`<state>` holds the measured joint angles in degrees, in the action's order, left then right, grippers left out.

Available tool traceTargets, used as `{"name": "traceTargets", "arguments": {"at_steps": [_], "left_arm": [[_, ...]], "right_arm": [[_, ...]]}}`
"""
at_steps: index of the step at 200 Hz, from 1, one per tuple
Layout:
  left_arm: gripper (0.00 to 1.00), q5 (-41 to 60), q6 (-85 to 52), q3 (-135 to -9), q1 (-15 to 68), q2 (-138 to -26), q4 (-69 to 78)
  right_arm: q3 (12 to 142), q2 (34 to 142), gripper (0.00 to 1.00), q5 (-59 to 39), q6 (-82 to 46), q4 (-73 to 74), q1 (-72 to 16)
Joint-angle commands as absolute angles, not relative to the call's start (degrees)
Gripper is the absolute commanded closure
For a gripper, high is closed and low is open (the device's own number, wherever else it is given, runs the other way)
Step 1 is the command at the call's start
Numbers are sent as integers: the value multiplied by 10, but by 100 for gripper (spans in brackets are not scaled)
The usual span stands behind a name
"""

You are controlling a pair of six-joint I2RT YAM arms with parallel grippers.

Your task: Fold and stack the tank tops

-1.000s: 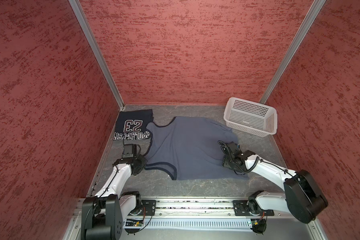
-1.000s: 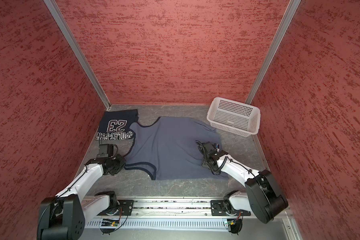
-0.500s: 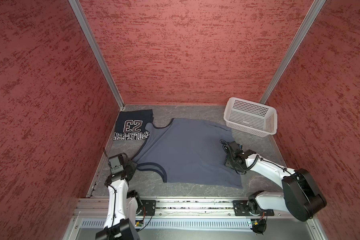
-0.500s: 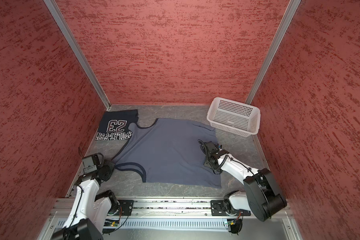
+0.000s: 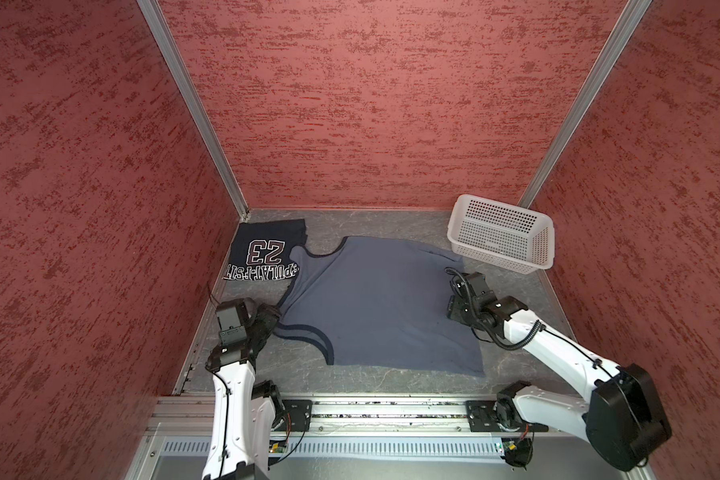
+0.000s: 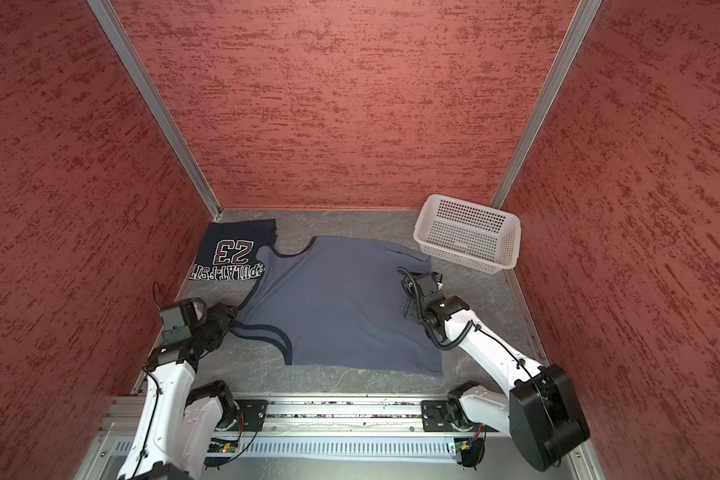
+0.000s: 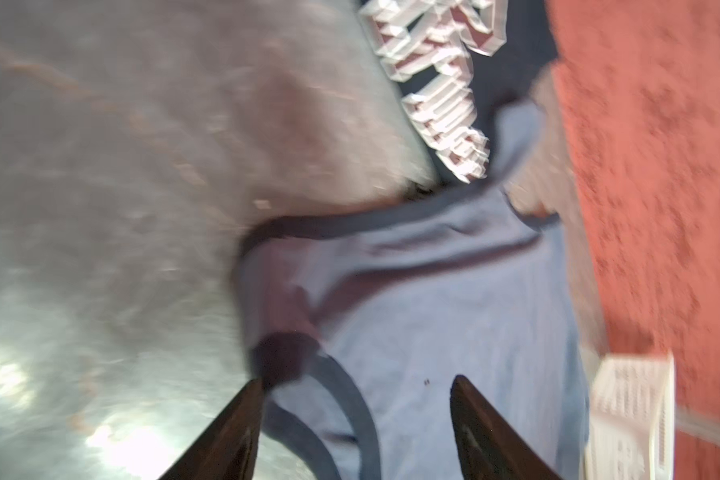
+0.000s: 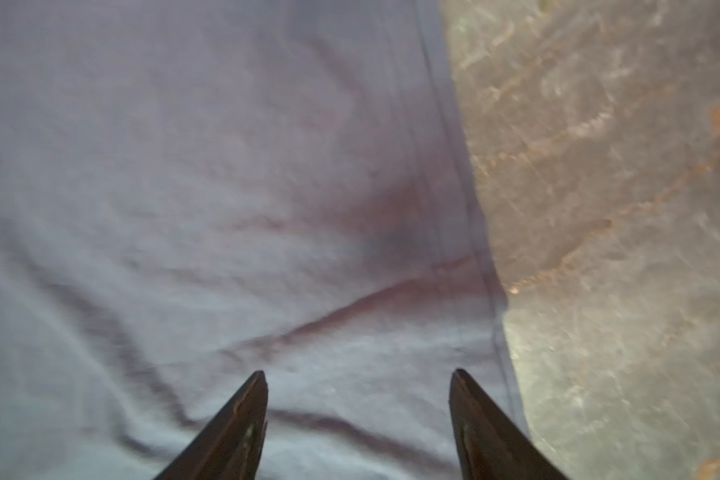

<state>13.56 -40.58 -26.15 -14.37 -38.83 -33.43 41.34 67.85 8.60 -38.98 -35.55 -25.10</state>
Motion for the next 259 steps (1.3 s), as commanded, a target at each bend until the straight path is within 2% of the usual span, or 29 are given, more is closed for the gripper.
{"name": "traceTargets", "arguments": {"at_steps": [1, 29, 54, 93, 127, 168, 228, 259], "left_arm": [[28, 105, -402, -290, -41, -402, -322], [28, 82, -400, -333, 127, -511, -278], [27, 77, -395, -370, 223, -623, -260], [28, 112, -414, -374, 278, -746, -211], [26, 113, -435, -347, 317, -785, -205], [24, 92, -502, -262, 367, -752, -228], [23, -3, -668, -181, 494, -547, -378], [23, -31, -613, -211, 474, -482, -371]], "right_arm": [[431, 696, 29, 61, -373, -342, -260], [442, 746, 30, 25, -368, -312, -274], [453, 789, 29, 19, -369, -302, -288], [456, 830, 29, 30, -370, -300, -295], [449, 863, 29, 58, -378, -320, -294], [421, 858, 29, 71, -384, -324, -293], [427, 855, 28, 73, -376, -312, -289], [440, 852, 28, 74, -373, -314, -289]]}}
